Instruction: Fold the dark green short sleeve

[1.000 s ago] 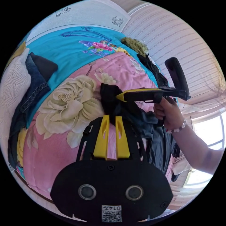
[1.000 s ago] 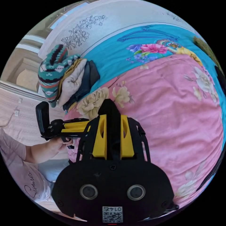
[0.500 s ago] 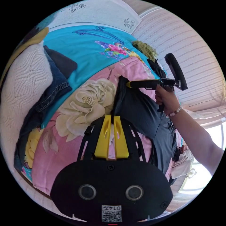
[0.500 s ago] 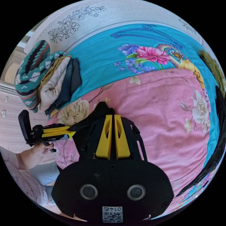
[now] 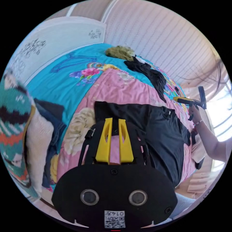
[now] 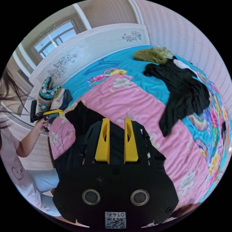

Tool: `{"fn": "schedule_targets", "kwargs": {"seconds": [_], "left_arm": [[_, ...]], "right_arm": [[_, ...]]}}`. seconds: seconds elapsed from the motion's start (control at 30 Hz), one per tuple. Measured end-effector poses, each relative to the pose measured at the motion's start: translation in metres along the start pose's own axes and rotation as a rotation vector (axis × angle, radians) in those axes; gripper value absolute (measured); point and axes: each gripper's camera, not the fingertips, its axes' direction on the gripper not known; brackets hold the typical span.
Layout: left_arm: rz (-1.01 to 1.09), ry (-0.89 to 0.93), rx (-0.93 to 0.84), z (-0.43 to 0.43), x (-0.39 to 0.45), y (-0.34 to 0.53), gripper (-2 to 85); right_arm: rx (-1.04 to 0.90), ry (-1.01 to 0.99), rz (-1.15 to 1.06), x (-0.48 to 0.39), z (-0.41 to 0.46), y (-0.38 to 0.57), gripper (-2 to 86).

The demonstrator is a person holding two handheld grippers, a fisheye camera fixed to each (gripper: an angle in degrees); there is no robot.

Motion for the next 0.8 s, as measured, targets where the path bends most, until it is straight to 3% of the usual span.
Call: {"fn": "schedule_targets", "kwargs": {"seconds": [0.13,0.27,0.33,0.4,0.5,0.67,0.8], "left_arm": [[0.263,0.125,-0.063,0.09,0.117,-0.079,7.3],[0.382,0.064,-0.225,0.187,0.2,-0.12,8.3],[0.435,0.036,-0.415,0.237,0.236,-0.131,4.9],[0.48,-0.022,-0.383,0.244,0.258,-0.141,0.7],[0.399,-0.041,-0.307,0.251,0.277,-0.163,-0.5],[0.27,-0.009,-0.358,0.287,0.298,-0.171,0.1],[0.242,-0.017,-0.349,0.264,0.312,-0.171,6.5]], "right_arm": [[-0.107,0.069,0.21,0.08,-0.001,0.073,10.3],[-0.15,0.069,0.236,0.107,0.02,0.119,10.0],[-0.193,0.095,0.219,0.114,0.028,0.132,7.8],[-0.144,0.039,0.22,0.128,0.015,0.15,4.0],[-0.061,0.065,0.199,0.142,-0.007,0.171,1.0],[-0.157,0.062,0.234,0.171,0.01,0.216,0.6],[0.099,-0.013,0.339,0.181,-0.055,0.308,2.8]]}}
